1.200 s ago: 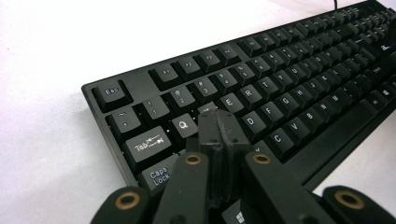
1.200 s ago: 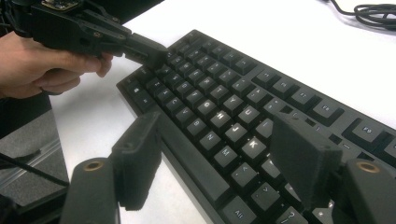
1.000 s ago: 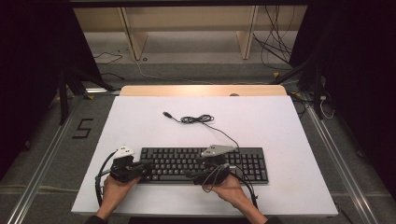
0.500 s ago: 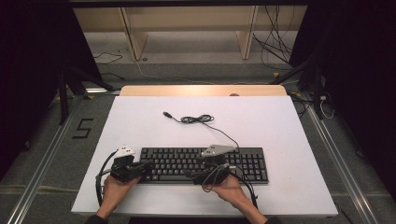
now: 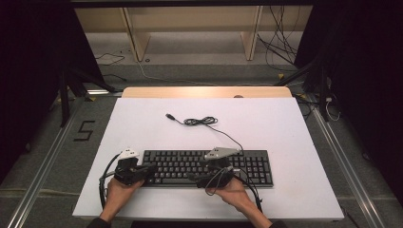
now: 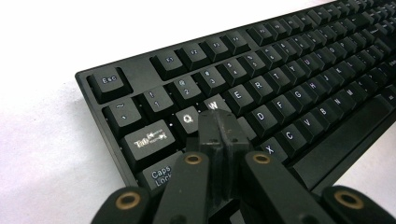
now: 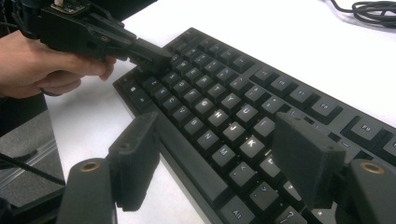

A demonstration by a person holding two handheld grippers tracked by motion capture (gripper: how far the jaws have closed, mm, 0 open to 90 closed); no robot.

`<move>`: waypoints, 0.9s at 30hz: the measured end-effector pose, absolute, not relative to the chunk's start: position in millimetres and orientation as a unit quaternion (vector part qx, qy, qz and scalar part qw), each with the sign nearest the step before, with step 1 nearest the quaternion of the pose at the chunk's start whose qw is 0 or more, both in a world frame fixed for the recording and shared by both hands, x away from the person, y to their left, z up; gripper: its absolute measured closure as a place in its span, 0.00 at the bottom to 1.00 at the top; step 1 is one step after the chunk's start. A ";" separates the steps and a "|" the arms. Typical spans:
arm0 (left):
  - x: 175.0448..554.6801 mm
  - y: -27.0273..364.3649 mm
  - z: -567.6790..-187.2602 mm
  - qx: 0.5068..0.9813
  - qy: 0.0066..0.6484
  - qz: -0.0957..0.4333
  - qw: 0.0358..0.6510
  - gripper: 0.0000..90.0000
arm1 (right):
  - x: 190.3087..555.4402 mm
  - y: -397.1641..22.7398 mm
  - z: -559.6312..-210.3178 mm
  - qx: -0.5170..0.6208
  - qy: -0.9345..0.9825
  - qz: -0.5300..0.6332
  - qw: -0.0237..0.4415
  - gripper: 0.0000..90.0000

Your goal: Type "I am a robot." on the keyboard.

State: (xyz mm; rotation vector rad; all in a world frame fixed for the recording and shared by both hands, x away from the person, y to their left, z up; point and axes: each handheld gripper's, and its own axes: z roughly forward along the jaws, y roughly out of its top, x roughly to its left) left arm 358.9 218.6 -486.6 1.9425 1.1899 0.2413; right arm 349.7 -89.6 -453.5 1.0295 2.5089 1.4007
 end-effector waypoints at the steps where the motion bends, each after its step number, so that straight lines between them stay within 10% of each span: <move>1: 358.8 218.4 -486.4 0.773 0.472 0.097 0.412 0.99 | 349.7 -89.6 -453.6 0.337 0.821 0.458 0.045 0.37; 14: 351.8 225.1 -472.4 0.747 0.467 0.105 0.462 0.86 | 352.0 -91.9 -453.5 0.343 0.817 0.460 0.051 0.41; 27: 338.9 228.1 -464.3 0.725 0.467 0.098 0.496 0.50 | 353.2 -91.2 -455.1 0.342 0.819 0.456 0.063 0.74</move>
